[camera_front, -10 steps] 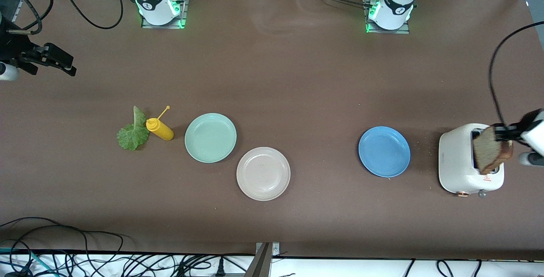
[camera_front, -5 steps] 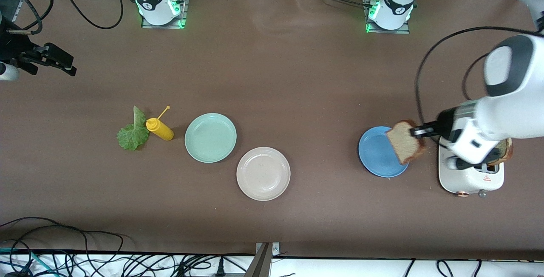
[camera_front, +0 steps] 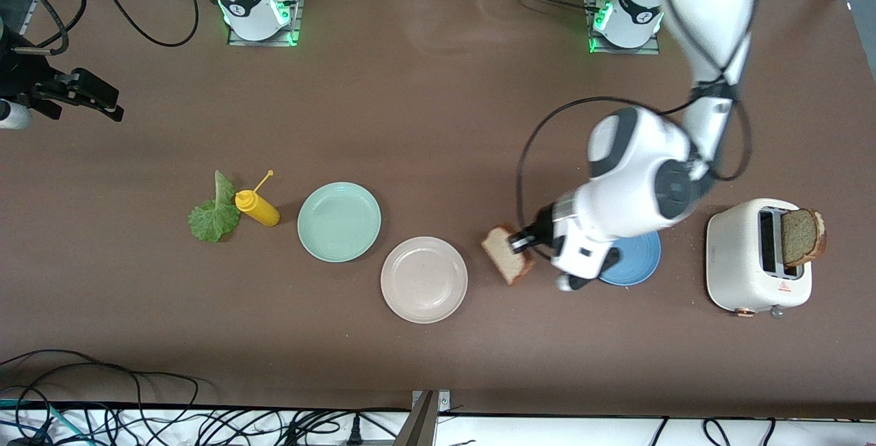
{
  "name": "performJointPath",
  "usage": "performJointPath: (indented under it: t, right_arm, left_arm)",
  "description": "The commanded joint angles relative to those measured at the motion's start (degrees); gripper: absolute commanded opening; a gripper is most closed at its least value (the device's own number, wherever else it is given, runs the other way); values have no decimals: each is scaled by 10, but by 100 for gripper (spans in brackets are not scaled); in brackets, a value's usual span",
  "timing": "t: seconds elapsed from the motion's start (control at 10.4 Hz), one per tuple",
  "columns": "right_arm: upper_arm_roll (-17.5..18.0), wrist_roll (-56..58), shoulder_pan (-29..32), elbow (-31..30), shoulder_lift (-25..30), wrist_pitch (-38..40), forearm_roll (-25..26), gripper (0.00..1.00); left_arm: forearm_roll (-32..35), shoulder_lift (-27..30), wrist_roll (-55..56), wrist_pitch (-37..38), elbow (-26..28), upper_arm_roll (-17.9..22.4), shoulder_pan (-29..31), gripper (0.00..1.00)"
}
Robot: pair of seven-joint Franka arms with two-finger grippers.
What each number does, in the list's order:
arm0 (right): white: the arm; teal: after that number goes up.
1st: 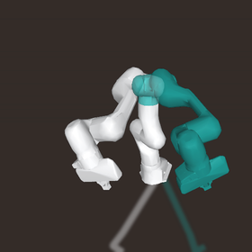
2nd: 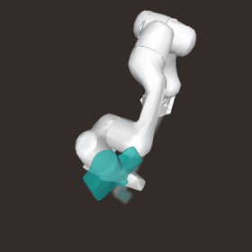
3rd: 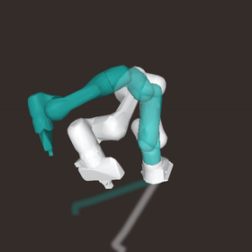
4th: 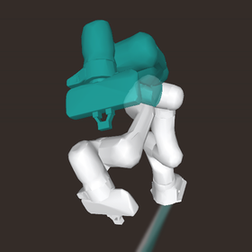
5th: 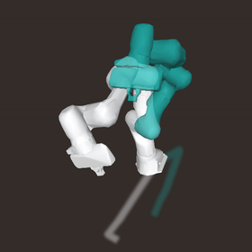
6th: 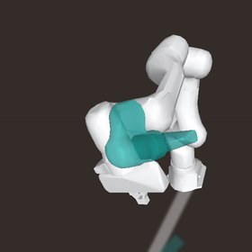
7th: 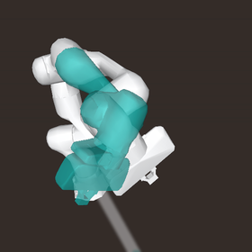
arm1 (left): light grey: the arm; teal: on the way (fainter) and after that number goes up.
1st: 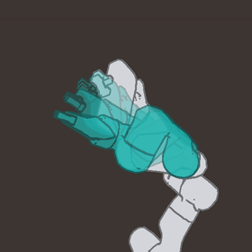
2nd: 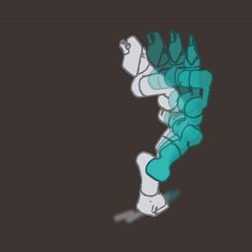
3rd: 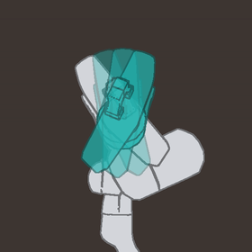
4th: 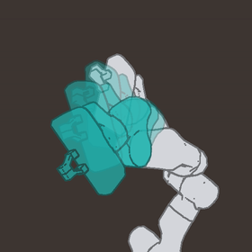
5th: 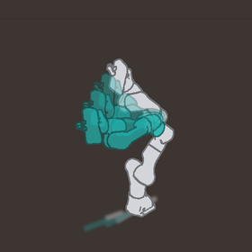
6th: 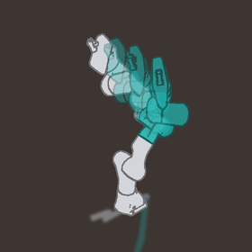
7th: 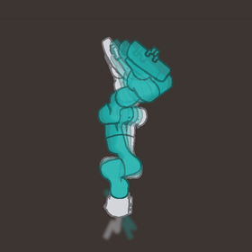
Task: Make sandwich on beige plate with both arms
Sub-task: 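Carry the bread slice onto the beige plate and open the left gripper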
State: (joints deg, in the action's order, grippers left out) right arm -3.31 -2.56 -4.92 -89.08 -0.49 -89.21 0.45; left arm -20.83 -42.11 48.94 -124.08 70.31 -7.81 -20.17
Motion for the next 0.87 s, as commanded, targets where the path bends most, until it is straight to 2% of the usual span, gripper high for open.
performJointPath:
  t: [0.0,0.48,0.77]
  right_arm:
    - [2,-6,-2,12,-2,11,-4,100]
    - [2,-6,-2,12,-2,11,-5,100]
    - [2,-6,-3,12,-1,11,-5,100]
  left_arm:
    - [-59,-39,32,-110,-16,7,-41,0]
    - [-104,-87,48,-299,-15,8,-109,0]
    - [-104,-124,53,-353,-18,8,-120,0]
